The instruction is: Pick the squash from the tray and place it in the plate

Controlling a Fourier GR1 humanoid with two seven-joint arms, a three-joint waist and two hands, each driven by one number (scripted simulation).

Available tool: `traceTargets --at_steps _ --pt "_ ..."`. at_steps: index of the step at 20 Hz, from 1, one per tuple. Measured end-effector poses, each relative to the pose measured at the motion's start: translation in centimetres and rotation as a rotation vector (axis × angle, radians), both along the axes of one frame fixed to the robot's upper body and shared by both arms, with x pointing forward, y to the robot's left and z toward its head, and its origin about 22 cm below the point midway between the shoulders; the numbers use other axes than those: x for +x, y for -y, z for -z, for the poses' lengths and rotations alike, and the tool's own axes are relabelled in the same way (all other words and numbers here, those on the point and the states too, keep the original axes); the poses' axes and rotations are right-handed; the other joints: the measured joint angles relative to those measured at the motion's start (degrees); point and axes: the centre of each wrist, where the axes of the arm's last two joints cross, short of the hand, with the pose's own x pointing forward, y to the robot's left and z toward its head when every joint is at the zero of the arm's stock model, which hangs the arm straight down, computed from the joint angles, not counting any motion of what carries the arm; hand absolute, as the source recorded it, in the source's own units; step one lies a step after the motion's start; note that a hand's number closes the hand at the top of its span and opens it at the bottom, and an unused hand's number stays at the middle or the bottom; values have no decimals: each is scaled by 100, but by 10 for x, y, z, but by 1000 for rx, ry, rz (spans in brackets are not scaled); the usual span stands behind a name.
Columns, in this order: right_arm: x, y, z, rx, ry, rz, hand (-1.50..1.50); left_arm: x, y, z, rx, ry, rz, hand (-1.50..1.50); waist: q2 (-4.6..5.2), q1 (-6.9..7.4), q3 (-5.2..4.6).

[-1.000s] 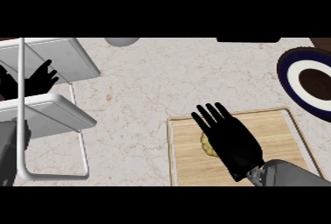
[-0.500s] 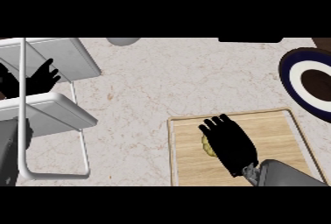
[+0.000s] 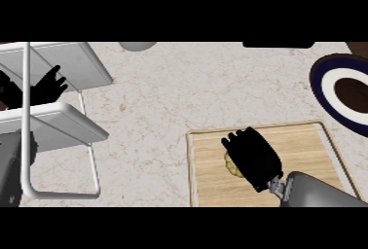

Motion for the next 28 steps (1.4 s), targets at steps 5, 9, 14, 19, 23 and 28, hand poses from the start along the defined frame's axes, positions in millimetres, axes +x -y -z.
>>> traceTargets --at_steps 5,9,14,19,23,28 --pt "-13 12 1 176 3 -21 150 -10 -11 5 -12 -10 -27 0 -47 -194 29" --pt "-37 22 -1 465 -22 -28 150 -27 -20 17 -64 -5 -67 0 -100 -490 73" --pt "-51 34 -25 805 96 -54 150 -42 -30 23 -97 -10 -109 0 -130 -727 96" --pt "-64 56 -39 1047 200 9 150 -48 -34 22 -100 -6 -119 0 -100 -800 95" --pt "-68 75 -44 1200 265 115 150 -47 -33 19 -105 3 -114 0 -56 -779 83" --pt "-64 99 -46 1343 320 244 150 -39 -26 14 -105 16 -96 0 8 -646 70"
